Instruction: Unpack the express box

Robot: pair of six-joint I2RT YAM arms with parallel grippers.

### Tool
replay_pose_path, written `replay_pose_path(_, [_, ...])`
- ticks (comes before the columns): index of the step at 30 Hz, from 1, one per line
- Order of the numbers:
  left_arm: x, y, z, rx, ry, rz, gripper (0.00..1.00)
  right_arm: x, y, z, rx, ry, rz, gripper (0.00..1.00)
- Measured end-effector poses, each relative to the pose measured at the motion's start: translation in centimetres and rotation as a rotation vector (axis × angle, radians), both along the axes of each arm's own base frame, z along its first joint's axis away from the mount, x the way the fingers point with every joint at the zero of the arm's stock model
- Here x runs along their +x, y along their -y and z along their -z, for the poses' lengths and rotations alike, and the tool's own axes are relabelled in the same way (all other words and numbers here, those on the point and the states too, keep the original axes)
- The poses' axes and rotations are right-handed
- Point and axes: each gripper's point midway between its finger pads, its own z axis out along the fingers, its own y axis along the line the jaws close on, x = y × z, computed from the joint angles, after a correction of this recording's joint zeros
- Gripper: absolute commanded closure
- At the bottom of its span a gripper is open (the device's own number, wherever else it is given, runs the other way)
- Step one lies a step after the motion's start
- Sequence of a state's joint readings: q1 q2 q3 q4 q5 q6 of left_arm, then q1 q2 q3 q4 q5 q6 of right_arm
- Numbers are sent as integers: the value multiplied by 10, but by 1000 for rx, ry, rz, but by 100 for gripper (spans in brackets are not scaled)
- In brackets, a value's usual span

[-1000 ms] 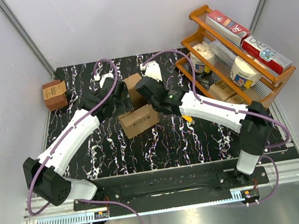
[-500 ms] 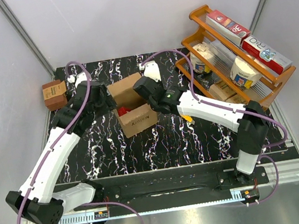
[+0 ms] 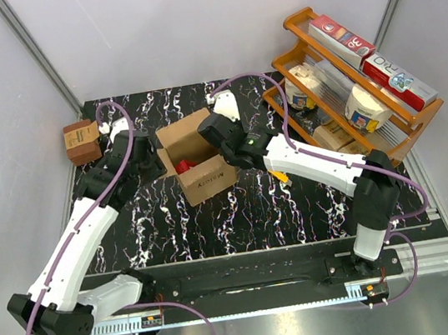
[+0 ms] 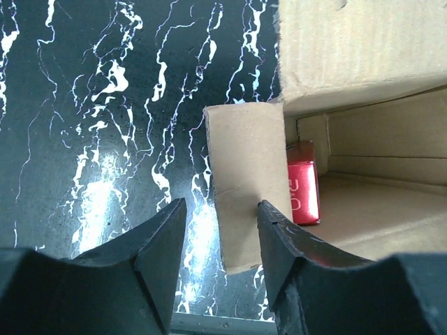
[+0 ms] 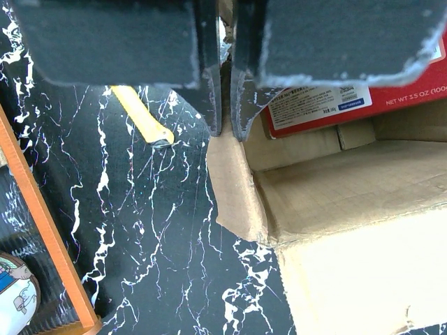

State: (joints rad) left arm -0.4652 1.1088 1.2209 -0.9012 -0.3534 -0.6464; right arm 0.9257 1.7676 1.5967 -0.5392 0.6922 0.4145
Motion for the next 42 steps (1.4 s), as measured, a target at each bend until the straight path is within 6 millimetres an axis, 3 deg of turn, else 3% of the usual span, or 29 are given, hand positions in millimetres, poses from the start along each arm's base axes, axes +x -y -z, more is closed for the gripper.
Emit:
replay_pose_path(9, [-5, -5, 13, 9, -18, 0, 77, 0, 0, 0, -3, -2, 0, 100])
replay_pose_path(17, [11, 8, 23, -6, -31, 32, 84, 0, 2, 1, -8, -3, 3, 100])
replay_pose_path(19, [14, 13, 23, -19, -26, 43, 78, 1, 4, 1, -11, -2, 8, 100])
replay_pose_path(20, [16, 15, 23, -26, -21, 49, 68, 1, 4, 1, -12, -2, 9, 100])
replay_pose_path(23, [21, 19, 20, -49, 3, 57, 56, 3, 7, 1, -18, -3, 14, 100])
replay_pose_path(26, [25, 21, 16, -68, 28, 53, 47, 4, 9, 1, -24, -1, 19, 100])
replay_pose_path(30, [27, 28, 12, -117, 66, 65, 44, 4, 10, 1, -26, -1, 21, 100])
replay_pose_path(38, [31, 42, 34, -149, 6, 91, 44, 4, 9, 1, -24, -3, 18, 100])
replay_pose_path(42, [35, 47, 43, -155, -21, 92, 53, 3, 7, 1, -20, -7, 7, 100])
